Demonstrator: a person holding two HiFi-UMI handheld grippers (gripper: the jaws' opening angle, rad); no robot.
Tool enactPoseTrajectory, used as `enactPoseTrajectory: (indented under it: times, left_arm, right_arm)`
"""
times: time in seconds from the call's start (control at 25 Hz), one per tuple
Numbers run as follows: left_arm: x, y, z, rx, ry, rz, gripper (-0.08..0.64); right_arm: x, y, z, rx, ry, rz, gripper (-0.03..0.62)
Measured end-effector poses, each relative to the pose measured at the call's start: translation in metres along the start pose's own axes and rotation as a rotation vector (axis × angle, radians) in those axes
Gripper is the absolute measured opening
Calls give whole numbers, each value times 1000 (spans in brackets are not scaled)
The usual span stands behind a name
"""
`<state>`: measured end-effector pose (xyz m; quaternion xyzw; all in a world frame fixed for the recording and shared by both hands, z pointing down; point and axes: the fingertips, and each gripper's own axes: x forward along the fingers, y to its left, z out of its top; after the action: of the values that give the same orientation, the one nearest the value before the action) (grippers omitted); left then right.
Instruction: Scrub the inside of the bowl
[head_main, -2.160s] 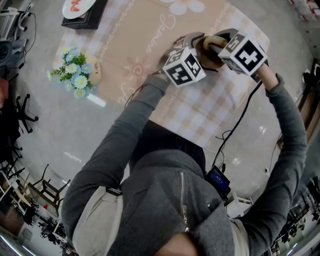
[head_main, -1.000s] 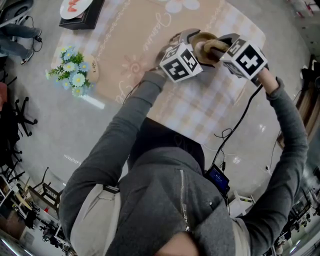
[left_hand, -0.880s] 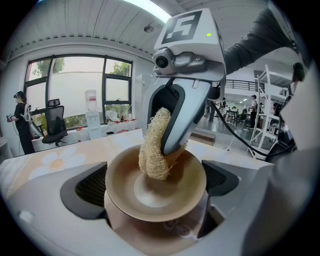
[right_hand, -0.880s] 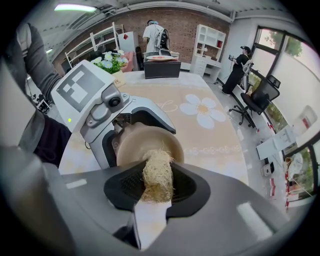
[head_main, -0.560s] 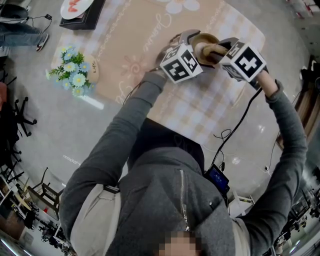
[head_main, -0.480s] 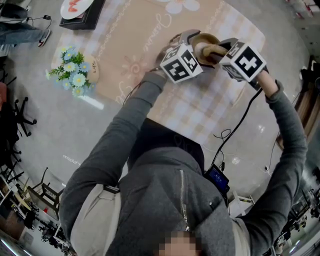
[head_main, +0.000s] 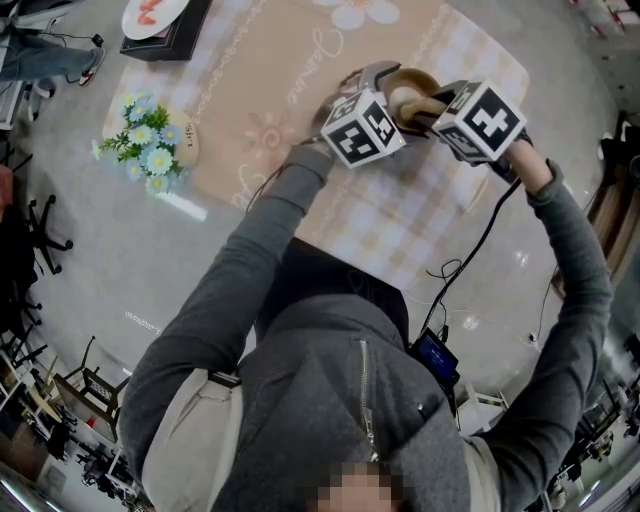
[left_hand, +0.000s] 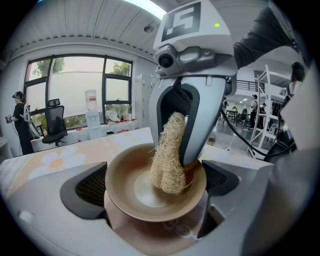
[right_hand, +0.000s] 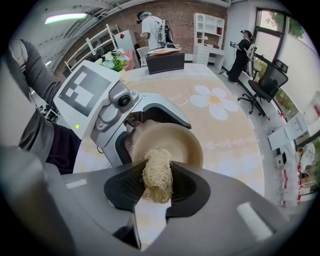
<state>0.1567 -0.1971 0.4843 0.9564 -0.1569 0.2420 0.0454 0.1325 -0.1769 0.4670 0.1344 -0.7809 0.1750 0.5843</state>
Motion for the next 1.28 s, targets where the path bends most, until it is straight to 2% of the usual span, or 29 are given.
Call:
enactPoseTrajectory:
  times: [0.36, 1.28]
  left_arm:
    - [1, 0, 0, 0, 0, -2, 583]
    - [0, 0, 0, -2, 2, -3, 583]
  right_arm:
    - [5, 11, 10, -32, 19, 48, 101]
    - [14, 13, 30, -54, 25, 70, 98]
